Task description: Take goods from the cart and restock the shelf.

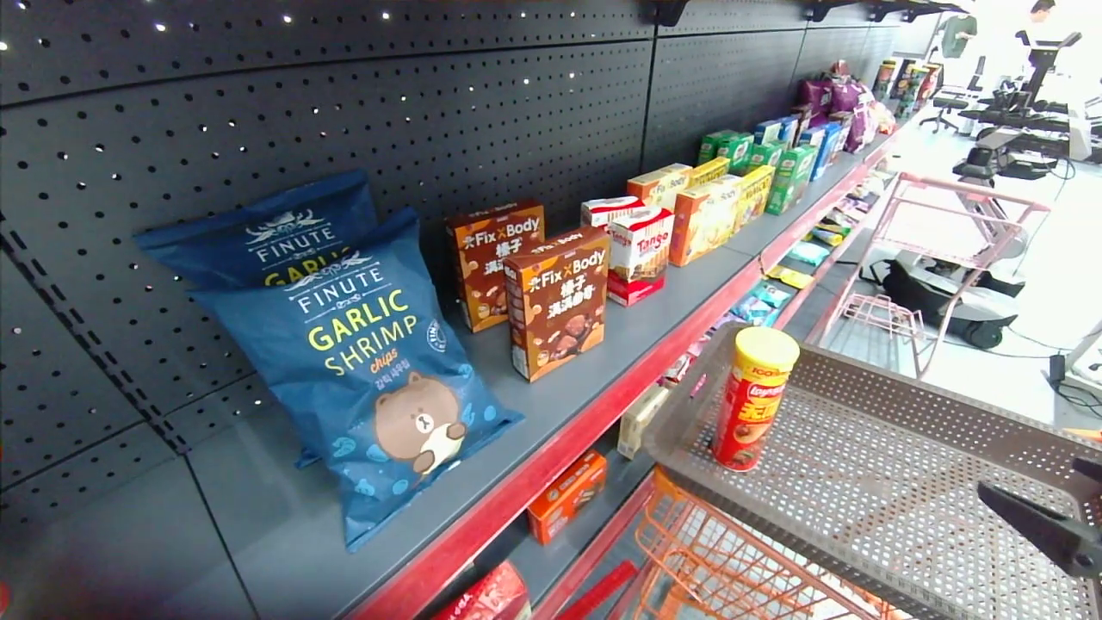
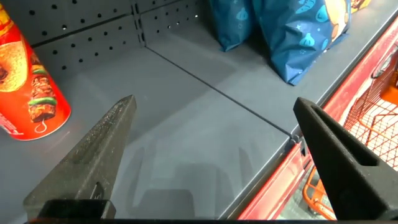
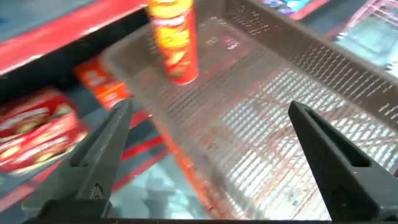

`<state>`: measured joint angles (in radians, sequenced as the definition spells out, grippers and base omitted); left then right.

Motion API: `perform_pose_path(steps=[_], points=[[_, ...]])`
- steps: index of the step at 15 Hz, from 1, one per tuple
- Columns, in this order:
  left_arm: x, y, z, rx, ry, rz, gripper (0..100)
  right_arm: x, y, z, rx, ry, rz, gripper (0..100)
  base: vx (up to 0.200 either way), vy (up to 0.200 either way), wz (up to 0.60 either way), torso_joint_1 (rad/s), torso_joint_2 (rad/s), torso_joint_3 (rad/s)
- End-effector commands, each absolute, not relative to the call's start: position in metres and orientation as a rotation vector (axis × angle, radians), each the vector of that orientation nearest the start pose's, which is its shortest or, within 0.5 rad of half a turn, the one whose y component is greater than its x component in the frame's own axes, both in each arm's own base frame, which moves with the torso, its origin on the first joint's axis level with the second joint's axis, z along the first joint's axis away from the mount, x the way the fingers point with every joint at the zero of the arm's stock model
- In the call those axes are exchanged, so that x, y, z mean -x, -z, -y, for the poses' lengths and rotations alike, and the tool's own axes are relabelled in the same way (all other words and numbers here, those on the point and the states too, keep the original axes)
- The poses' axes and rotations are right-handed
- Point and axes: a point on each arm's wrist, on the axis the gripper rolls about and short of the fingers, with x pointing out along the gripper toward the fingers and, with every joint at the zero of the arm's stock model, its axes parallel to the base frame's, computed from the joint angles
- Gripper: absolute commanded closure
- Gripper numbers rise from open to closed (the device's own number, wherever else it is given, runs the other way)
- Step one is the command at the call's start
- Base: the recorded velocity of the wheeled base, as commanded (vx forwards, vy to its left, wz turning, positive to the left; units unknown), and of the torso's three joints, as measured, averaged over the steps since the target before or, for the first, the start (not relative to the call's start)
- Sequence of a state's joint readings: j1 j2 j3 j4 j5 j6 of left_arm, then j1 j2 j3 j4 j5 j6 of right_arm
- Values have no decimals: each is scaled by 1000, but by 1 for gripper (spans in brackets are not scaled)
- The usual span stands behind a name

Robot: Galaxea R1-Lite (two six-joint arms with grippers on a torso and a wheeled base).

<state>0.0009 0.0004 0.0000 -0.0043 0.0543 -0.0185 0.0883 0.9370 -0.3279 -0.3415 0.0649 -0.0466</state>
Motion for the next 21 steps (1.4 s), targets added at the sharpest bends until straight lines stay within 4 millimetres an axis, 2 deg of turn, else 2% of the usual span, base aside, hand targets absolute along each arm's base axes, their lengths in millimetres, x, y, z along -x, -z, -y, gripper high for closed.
perform_pose_path(steps=[1, 2, 3, 6, 9, 12, 16, 21], points=[[23, -76, -1, 19, -57, 5, 0, -187, -151, -14, 84, -94, -386, 0, 0, 0, 0, 0, 0, 0], [23, -76, -1, 19, -57, 5, 0, -195, -148, -16, 85, -102, -394, 0, 0, 0, 0, 0, 0, 0], [23, -76, -1, 19, -57, 5, 0, -219, -138, -22, 81, -159, -406, 0, 0, 0, 0, 0, 0, 0], [23, -76, -1, 19, -57, 5, 0, -261, -114, -34, 95, -196, -379, 0, 0, 0, 0, 0, 0, 0], [23, -76, -1, 20, -57, 5, 0, -285, -94, -48, 102, -234, -379, 0, 0, 0, 0, 0, 0, 0], [23, -76, -1, 19, -55, 5, 0, -312, -94, -69, 102, -286, -332, 0, 0, 0, 0, 0, 0, 0], [23, -76, -1, 19, -57, 5, 0, -331, -90, -76, 104, -296, -312, 0, 0, 0, 0, 0, 0, 0], [23, -76, -1, 19, -57, 5, 0, -372, -67, -84, 95, -293, -239, 0, 0, 0, 0, 0, 0, 0]])
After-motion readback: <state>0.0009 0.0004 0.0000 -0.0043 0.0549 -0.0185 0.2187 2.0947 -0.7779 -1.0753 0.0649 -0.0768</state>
